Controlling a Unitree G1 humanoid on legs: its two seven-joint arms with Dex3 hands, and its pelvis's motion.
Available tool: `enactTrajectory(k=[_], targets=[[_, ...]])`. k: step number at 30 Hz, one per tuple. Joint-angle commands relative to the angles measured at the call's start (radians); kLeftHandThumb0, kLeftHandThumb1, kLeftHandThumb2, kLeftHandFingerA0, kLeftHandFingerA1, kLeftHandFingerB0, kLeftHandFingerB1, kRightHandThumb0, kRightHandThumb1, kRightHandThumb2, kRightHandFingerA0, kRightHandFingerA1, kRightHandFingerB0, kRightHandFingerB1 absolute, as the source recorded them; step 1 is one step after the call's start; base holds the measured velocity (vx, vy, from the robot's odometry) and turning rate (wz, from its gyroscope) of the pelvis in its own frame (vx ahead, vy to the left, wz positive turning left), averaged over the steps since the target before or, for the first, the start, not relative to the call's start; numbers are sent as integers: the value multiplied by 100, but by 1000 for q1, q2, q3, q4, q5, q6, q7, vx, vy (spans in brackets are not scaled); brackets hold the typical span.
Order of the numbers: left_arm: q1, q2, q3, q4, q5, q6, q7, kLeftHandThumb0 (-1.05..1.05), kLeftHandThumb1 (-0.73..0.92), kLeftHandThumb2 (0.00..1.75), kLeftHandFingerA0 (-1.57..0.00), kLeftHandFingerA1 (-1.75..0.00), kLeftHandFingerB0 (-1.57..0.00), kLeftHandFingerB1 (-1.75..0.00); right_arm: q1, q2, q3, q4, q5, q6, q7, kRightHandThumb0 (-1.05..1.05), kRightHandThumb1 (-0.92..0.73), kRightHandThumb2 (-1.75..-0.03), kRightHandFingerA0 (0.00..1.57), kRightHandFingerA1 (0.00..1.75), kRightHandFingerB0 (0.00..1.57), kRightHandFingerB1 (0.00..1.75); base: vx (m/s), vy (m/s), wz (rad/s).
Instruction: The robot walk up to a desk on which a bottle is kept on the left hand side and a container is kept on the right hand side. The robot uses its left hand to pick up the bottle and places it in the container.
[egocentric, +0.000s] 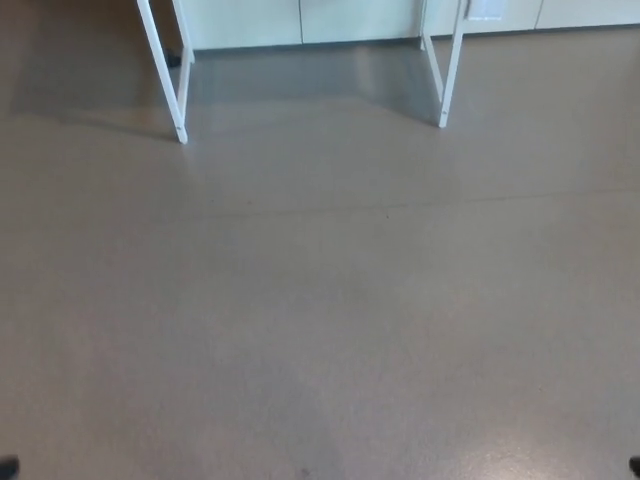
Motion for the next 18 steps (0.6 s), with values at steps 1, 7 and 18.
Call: enactTrajectory(k=[1,7,18], targets=[[8,24,44,-39,-104,-10,-121,-27,68,60,-45,-35,-32,-31,10,-10,-30,-42,64,-38,51,-24,-56,-56,69,55,46,43,95,-52,-7],[1,33,40,-13,-90,-11,-136,-28,68,60,-43,-35,-33,-32,31,-12,-33,-14,59,-64,56,-25,-56,-56,68,56,47,45,83,91,-10],[0,38,25,-22,-74,-12,-144,-32,66,60,-48,-36,-37,-33,37,-10,-32,11,56,-89,55,-26,-57,-57,67,55,48,44,202,146,0]])
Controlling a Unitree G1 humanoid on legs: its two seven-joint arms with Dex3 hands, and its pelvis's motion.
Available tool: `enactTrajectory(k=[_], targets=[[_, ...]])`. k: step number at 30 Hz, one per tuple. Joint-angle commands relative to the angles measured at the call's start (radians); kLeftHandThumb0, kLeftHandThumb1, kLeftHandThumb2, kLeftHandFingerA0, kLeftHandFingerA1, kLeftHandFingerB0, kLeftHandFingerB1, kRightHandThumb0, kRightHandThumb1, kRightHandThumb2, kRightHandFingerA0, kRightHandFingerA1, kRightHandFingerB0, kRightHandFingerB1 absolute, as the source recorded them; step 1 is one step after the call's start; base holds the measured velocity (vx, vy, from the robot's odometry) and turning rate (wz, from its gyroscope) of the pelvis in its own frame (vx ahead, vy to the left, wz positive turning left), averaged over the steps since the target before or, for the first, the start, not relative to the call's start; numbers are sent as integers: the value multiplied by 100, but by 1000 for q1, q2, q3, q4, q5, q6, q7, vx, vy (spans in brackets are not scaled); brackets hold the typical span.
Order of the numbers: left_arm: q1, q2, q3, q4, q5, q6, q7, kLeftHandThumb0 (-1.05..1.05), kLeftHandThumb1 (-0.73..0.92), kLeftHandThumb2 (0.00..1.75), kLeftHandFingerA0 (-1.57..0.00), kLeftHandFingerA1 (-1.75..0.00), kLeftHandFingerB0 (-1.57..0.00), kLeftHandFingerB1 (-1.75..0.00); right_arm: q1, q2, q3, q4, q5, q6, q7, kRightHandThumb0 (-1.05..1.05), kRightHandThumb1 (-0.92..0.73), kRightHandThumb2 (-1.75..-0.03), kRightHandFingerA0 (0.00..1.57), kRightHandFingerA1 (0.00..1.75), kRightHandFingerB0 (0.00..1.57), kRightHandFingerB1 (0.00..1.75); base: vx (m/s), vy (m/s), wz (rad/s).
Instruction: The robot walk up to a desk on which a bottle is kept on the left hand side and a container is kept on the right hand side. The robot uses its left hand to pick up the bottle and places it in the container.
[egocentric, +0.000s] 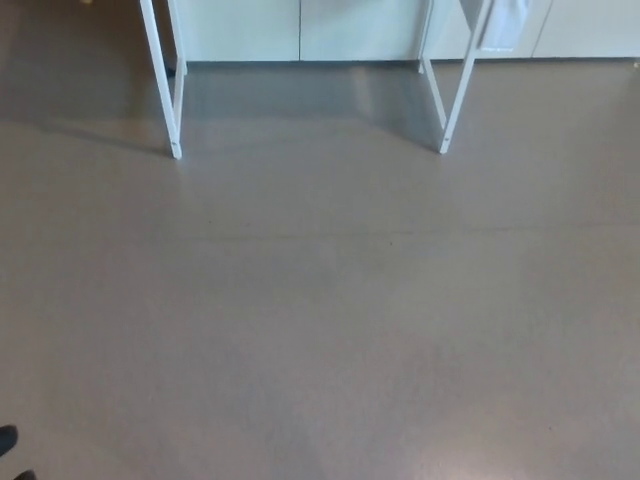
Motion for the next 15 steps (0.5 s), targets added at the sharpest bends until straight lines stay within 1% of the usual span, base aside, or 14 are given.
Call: enactTrajectory(k=[1,2,6,8,9,12,13,15], targets=[[-1,20,-10,-8,-5,-10,-25,-32,66,60,-48,-36,-37,-33,13,-3,-4,30,8,-45,1,-26,-57,-57,67,55,48,44,246,-50,11],[4,23,-19,-8,5,-15,-27,-31,68,61,-48,-37,-35,-33,23,-12,3,35,-5,-51,-1,-27,-57,-56,68,55,50,44,280,-100,13],[-12,27,-25,4,6,-17,-25,-33,68,61,-48,-37,-36,-33,20,-13,8,18,-7,-35,-7,-26,-57,-57,68,56,49,44,282,-136,11],[-16,29,-27,6,5,-19,-28,-33,68,60,-47,-36,-36,-32,16,-16,12,22,-11,-38,-9,-28,-57,-57,69,56,48,44,311,-179,-44],[-16,29,-27,6,5,-19,-28,-33,68,60,-47,-36,-36,-32,16,-16,12,22,-11,-38,-9,-28,-57,-57,69,56,48,44,492,-323,58],[-15,33,-33,9,9,-23,-29,-34,68,60,-47,-36,-36,-32,17,-19,15,29,-11,-37,-11,-27,-57,-57,68,56,46,44,478,-318,10],[-19,34,-33,9,10,-13,-22,-32,69,61,-48,-37,-36,-33,15,-22,20,28,-13,-34,-8,-28,-58,-57,65,54,46,43,267,-98,0],[-20,34,-31,9,7,-11,-24,-32,68,60,-47,-37,-36,-33,13,-27,28,32,-22,-37,-5,-27,-58,-57,66,54,47,43,339,-20,-5]])
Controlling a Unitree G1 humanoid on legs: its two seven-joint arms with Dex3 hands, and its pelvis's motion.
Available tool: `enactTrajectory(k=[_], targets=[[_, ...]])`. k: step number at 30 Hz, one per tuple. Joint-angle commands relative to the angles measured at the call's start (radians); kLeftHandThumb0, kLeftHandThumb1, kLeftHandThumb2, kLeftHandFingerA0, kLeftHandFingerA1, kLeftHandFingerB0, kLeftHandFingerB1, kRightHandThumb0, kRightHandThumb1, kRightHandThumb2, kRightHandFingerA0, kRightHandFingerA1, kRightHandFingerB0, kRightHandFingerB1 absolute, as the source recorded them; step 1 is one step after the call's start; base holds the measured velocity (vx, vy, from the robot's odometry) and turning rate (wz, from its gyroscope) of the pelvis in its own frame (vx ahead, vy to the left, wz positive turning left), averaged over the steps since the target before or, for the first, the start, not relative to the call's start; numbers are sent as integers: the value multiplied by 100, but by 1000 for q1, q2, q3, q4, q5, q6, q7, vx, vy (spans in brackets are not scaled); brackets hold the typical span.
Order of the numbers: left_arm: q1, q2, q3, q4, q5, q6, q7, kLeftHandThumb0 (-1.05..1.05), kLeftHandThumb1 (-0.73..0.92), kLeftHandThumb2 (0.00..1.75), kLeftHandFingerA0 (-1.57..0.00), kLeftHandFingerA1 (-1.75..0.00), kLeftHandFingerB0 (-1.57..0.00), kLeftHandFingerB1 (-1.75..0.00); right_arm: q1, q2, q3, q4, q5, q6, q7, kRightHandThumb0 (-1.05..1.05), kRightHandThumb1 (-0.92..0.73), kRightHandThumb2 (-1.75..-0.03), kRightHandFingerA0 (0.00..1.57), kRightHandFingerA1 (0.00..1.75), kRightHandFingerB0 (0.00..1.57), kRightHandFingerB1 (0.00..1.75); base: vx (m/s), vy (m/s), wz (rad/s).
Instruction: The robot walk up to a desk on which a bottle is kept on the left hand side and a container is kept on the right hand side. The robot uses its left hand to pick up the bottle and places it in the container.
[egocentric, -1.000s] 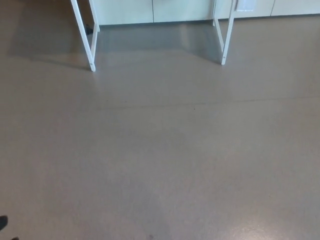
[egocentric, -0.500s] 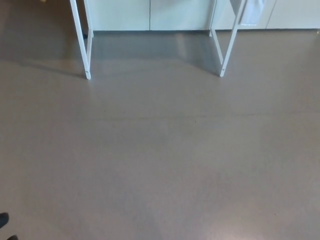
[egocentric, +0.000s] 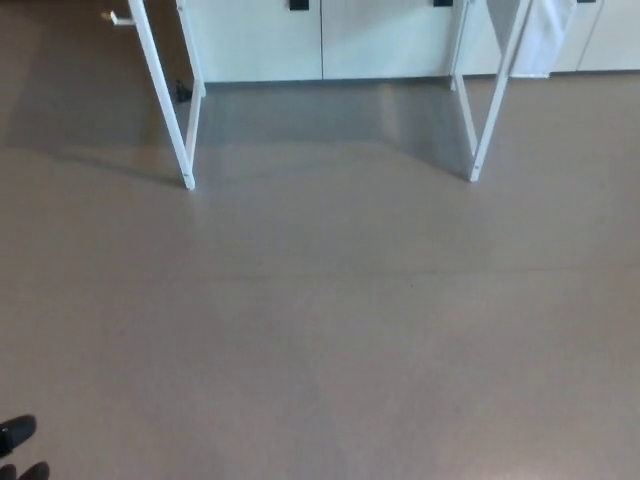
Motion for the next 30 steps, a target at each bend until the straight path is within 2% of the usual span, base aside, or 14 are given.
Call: enactTrajectory(k=[1,10,20,24,30], targets=[[-2,28,2,10,1,-10,-4,-32,68,61,-48,-37,-37,-33,4,-20,19,10,-19,-12,1,-28,-58,-57,67,54,47,43,315,35,-9],[20,34,-13,0,18,-18,-2,-35,67,61,-52,-38,-38,-33,30,-30,38,20,-35,-48,-6,-29,-59,-57,71,55,47,43,405,141,-24],[19,34,-34,1,21,-14,10,-38,67,60,-55,-38,-41,-33,31,-41,45,58,-51,-83,-32,-29,-58,-57,72,55,48,43,420,81,12],[68,18,-39,31,18,-39,-5,-39,67,60,-55,-38,-40,-34,93,-57,48,61,-58,-93,-31,-29,-58,-57,76,58,48,43,560,-75,17],[108,35,-43,71,23,-60,-25,-38,73,62,-48,-37,-40,-33,150,-57,38,146,-55,-205,-40,-32,-55,-56,75,58,51,43,514,-33,7]])
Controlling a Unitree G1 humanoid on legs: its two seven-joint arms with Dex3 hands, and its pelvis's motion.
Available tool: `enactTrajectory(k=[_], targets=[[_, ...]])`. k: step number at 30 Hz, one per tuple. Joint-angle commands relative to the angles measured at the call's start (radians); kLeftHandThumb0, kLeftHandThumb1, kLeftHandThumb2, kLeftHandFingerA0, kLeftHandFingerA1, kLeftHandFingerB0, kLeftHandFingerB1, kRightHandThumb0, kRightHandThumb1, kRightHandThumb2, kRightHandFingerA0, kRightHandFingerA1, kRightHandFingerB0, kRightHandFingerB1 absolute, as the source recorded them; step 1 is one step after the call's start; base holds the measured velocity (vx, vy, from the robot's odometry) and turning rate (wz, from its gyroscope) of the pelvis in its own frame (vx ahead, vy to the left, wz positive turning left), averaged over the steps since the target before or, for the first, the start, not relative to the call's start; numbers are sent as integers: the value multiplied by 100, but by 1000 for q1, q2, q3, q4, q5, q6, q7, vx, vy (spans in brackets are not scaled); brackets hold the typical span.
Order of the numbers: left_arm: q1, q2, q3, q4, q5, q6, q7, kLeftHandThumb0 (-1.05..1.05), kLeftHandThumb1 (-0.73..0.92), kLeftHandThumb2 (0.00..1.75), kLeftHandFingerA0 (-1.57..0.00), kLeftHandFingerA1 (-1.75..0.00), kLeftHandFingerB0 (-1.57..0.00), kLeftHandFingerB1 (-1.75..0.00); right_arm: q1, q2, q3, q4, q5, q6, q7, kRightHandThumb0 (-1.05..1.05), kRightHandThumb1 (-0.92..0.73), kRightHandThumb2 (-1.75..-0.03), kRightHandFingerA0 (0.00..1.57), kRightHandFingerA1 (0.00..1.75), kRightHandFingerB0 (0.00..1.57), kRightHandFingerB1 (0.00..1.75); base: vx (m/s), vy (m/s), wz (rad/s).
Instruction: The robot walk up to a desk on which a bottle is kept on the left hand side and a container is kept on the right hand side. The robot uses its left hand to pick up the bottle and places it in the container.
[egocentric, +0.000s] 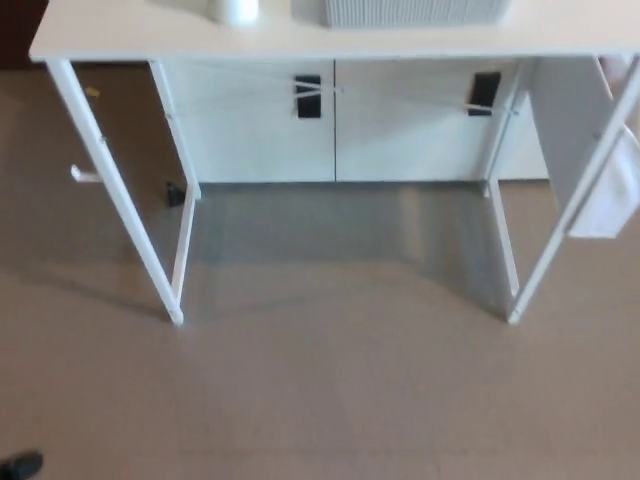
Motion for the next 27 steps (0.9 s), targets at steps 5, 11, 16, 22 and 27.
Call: enactTrajectory(k=[5,11,16,22,27], targets=[[2,83,-48,142,77,-46,-9,-37,79,63,-40,-35,-35,-32,75,-9,-12,125,-4,-158,-16,-34,-56,-56,74,57,50,43,406,6,-23],[2,119,-74,225,99,-80,6,-35,73,62,-35,-34,-30,-31,83,-11,-2,191,-15,-201,-19,-33,-57,-56,74,57,50,43,528,80,-17],[-24,131,-98,257,114,-86,10,-37,72,62,-31,-33,-28,-31,54,-11,-4,271,-10,-228,-21,-34,-56,-56,75,58,52,43,297,47,5],[-42,138,-114,262,120,-91,14,-39,72,62,-35,-34,-29,-31,58,-10,-1,259,-9,-232,-22,-35,-57,-56,71,57,51,43,186,-72,13],[-52,133,-109,268,111,-78,14,-39,72,62,-35,-33,-29,-31,55,-7,-7,261,1,-234,-26,-32,-56,-56,73,58,52,44,201,-161,12]])
